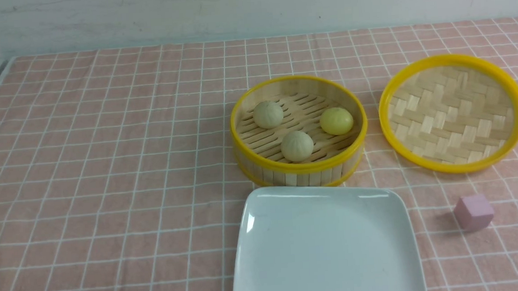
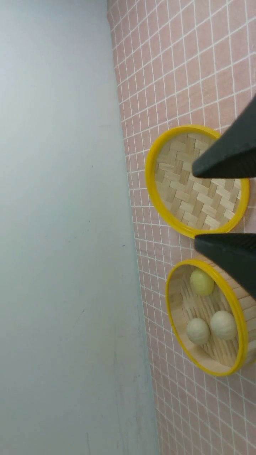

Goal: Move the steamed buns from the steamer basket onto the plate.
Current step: Use the right arm to grab the steamed stuffed bun that is closest to it

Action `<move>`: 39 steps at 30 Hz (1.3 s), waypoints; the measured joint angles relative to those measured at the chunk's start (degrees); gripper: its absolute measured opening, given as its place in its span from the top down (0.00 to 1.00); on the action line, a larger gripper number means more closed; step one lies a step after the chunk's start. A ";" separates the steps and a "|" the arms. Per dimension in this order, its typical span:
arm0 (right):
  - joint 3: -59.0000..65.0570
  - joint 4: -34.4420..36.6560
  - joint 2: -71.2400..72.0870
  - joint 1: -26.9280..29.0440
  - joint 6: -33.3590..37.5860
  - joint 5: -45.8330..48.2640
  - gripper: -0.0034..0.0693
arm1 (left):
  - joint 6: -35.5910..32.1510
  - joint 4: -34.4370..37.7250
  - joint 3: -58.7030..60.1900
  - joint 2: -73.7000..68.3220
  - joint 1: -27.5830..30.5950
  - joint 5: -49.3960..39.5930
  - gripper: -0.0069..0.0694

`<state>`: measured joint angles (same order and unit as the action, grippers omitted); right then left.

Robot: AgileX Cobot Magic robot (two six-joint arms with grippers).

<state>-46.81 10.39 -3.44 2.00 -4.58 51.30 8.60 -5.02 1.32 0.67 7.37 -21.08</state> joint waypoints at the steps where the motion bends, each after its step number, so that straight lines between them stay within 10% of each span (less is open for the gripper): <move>1: 0.00 0.07 0.00 0.00 0.00 0.00 0.62 | 0.16 0.00 0.06 0.00 0.00 0.27 0.29; 14: 0.00 0.96 0.00 0.00 3.23 2.37 0.62 | 20.52 8.15 0.24 0.00 0.00 8.24 0.29; 27: 0.00 2.79 -1.38 0.00 11.16 3.94 0.62 | 23.55 10.16 0.26 0.00 0.00 13.38 0.29; 39: 0.00 19.88 -22.00 0.00 39.98 -1.04 0.62 | 17.22 10.30 -7.84 0.00 0.00 11.11 0.29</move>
<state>-46.81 30.27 -25.44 2.00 35.40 50.26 25.82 5.29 -6.52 0.67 7.37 -9.97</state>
